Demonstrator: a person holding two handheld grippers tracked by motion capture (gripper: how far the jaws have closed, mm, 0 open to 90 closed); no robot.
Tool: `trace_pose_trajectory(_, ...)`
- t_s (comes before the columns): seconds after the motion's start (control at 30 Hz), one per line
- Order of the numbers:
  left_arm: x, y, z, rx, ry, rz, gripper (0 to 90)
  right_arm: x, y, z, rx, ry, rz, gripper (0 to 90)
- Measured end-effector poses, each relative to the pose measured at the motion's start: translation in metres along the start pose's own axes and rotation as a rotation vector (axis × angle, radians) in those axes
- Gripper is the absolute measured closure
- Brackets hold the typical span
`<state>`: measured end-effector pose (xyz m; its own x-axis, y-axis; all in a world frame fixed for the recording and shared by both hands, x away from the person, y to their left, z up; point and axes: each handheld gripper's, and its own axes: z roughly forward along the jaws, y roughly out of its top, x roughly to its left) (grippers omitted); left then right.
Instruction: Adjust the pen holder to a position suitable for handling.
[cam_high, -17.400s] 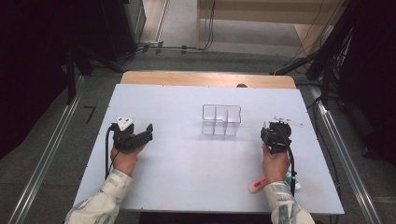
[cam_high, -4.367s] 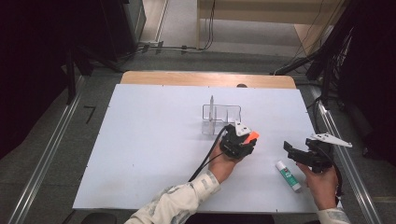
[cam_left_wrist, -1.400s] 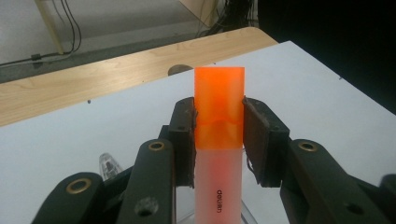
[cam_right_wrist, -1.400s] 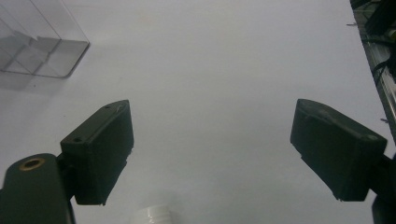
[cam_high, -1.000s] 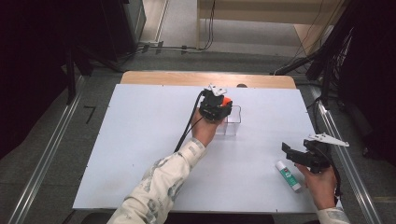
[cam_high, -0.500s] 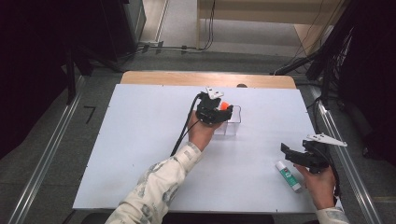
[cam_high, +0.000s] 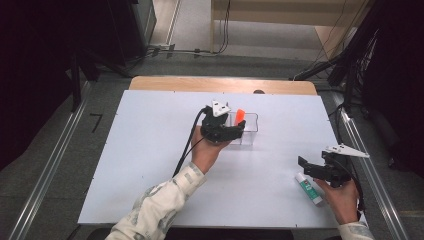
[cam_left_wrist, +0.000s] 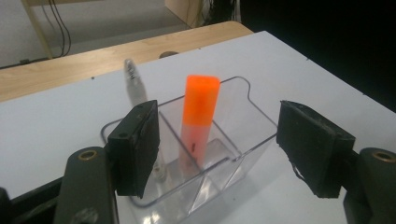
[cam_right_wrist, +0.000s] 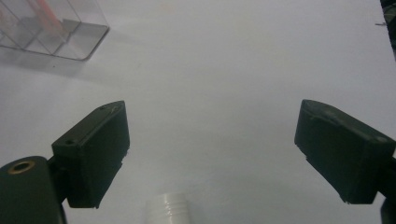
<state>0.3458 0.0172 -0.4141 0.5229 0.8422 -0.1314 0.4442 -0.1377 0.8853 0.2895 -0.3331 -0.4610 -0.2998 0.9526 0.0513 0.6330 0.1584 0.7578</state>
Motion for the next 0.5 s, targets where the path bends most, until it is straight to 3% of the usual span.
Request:
trace_pose_trajectory(0.23, 0.015, -0.015, -0.017, -0.009, 0.023, -0.024, 28.4, 0.001, -0.002, 0.000, 0.028, 0.008, 0.003, 7.9)
trace_pose_trajectory(0.5, 0.032, -0.036, -0.041, -0.002, 0.048, -0.039, 26.0, 0.001, -0.005, -0.003, 0.008, 0.018, -0.021, 8.0)
